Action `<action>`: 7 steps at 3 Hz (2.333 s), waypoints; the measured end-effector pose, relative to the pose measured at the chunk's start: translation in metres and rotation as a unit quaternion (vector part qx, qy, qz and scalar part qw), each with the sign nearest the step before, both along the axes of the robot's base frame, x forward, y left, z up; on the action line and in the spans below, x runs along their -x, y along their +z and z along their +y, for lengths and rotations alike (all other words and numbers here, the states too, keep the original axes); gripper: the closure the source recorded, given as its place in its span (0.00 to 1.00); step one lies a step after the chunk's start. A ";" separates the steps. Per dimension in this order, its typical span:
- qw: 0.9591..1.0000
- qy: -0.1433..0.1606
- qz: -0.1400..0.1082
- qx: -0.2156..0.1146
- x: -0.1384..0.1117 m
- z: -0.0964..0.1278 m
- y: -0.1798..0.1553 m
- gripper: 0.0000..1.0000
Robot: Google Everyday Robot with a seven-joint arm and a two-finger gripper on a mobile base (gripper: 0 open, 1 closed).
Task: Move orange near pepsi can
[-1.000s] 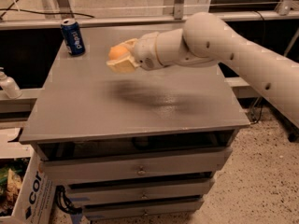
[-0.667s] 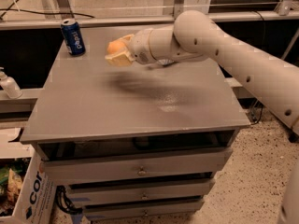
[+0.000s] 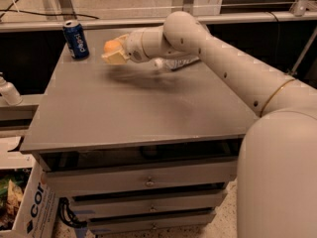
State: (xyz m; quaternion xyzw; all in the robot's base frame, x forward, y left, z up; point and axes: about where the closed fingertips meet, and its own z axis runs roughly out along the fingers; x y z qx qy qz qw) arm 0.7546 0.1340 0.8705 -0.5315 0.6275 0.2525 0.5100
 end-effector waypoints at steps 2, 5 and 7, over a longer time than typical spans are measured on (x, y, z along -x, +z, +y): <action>1.000 0.008 0.022 -0.013 -0.034 0.037 -0.010 1.00; 0.999 0.014 0.043 -0.028 -0.055 0.080 -0.026 0.82; 0.998 0.016 0.045 -0.030 -0.055 0.087 -0.029 0.35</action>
Offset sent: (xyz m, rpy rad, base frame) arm 0.0522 0.0508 -0.0095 0.0405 0.0594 0.0143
